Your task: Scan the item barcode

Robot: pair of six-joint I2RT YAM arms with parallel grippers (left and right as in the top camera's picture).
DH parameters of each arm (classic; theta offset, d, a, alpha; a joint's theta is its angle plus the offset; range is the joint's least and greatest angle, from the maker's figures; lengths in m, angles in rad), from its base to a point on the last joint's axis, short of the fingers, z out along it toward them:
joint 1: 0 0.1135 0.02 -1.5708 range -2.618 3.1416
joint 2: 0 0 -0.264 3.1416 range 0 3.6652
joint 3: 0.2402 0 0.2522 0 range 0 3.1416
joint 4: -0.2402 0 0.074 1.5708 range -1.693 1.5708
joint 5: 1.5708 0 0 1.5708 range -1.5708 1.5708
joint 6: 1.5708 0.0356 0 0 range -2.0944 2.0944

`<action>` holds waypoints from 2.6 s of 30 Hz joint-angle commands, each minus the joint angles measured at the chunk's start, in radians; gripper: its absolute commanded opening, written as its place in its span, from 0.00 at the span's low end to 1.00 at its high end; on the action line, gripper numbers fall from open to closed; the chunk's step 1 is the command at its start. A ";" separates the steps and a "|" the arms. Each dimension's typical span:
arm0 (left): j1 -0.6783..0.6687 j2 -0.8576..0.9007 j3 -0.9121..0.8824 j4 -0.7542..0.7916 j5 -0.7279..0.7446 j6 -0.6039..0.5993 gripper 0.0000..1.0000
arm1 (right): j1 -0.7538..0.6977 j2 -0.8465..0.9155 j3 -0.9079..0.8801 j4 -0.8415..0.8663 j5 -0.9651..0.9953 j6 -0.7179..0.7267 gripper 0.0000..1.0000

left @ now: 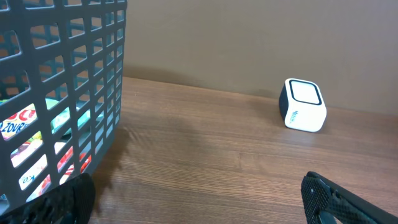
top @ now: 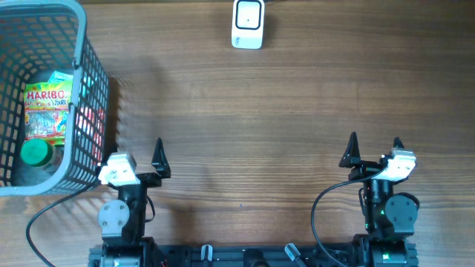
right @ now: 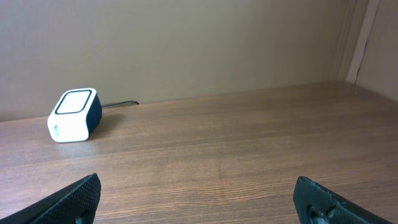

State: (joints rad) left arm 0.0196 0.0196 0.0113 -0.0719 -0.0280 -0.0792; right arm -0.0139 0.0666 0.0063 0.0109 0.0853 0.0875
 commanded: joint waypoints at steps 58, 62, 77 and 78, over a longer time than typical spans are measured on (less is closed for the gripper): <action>-0.002 0.415 0.562 -0.430 0.171 -0.067 1.00 | 0.004 0.004 -0.001 0.002 -0.016 -0.009 1.00; -0.002 0.505 0.723 -0.541 0.461 -0.067 1.00 | 0.004 0.004 -0.001 0.002 -0.016 -0.009 1.00; -0.002 0.765 1.070 -0.756 0.257 -0.059 1.00 | 0.004 0.004 -0.001 0.002 -0.016 -0.009 1.00; -0.002 0.815 1.132 -0.795 0.216 -0.059 1.00 | 0.004 0.004 -0.001 0.003 -0.016 -0.009 1.00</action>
State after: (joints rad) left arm 0.0196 0.7063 0.9771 -0.7979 0.3462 -0.1402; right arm -0.0139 0.0673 0.0063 0.0109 0.0853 0.0875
